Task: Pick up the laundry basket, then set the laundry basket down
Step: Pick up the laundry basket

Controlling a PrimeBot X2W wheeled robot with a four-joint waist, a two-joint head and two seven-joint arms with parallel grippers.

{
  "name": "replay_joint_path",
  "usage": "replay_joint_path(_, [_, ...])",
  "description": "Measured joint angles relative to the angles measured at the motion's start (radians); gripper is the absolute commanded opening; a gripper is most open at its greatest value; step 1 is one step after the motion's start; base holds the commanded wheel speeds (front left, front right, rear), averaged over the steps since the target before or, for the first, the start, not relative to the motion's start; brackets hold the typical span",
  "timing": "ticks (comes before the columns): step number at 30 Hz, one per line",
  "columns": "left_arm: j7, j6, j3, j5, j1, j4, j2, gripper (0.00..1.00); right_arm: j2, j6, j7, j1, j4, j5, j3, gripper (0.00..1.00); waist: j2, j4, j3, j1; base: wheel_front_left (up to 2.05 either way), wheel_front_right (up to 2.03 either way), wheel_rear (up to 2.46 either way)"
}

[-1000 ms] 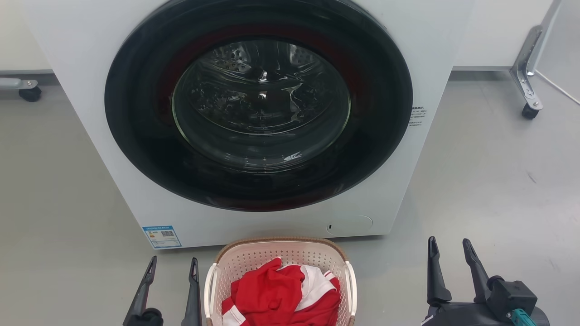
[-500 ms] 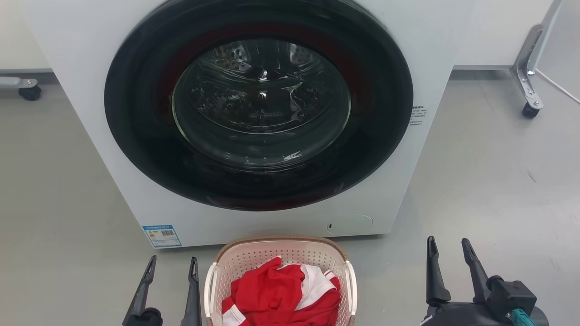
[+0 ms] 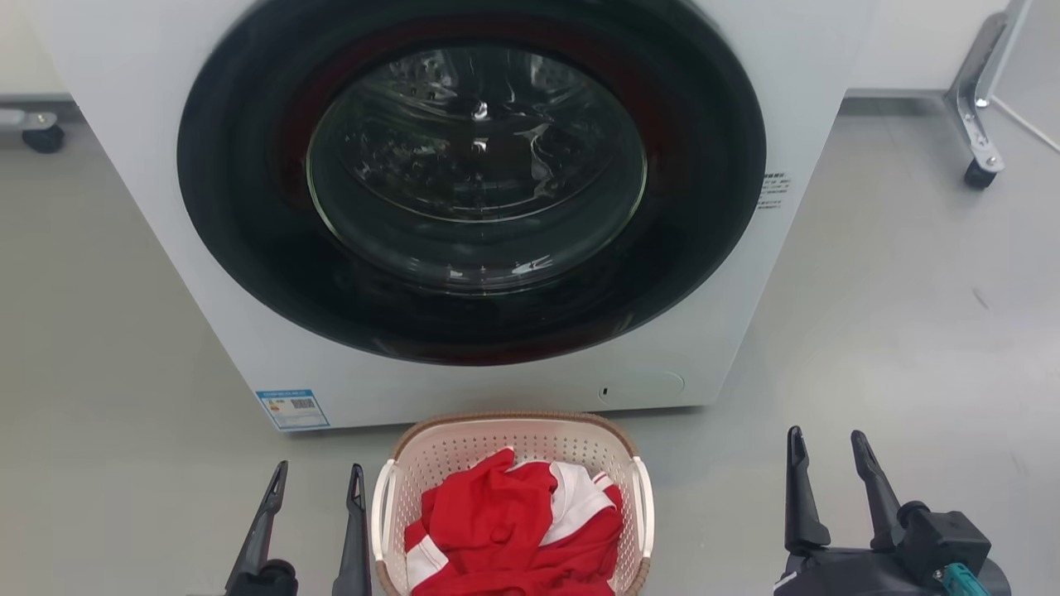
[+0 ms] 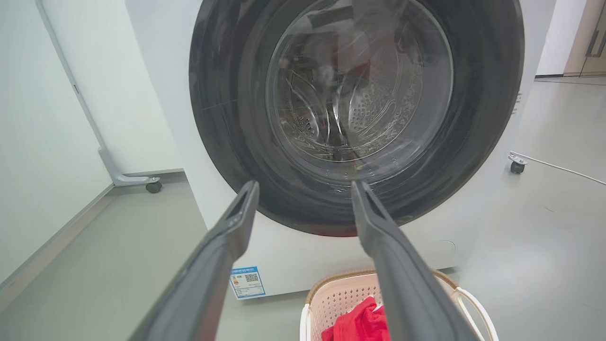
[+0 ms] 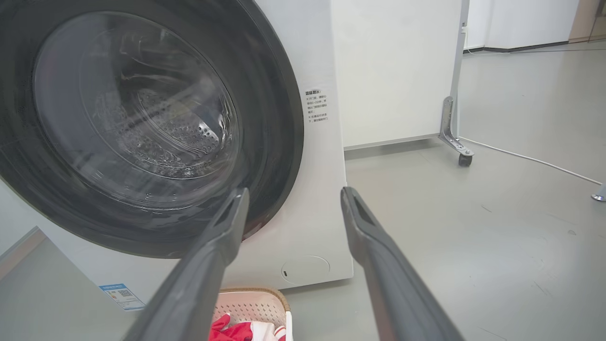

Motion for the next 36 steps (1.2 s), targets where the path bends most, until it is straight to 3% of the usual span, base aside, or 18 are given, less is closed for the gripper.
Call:
replay_joint_path(13, [0.000,-0.019,-0.010,-0.010,-0.106,0.045,-0.011,1.00,-0.003,0.021,0.000,-0.094,0.006,-0.002,-0.034,1.00,0.0001,0.010,0.137,0.0001,0.00,0.00,0.00])
replay_joint_path(36, [-0.003,-0.053,0.016,-0.085,-0.447,0.339,-0.032,1.00,-0.014,0.062,-0.004,-0.376,0.199,-0.015,-0.039,1.00,0.0002,0.039,0.471,0.0003,0.00,0.00,0.00])
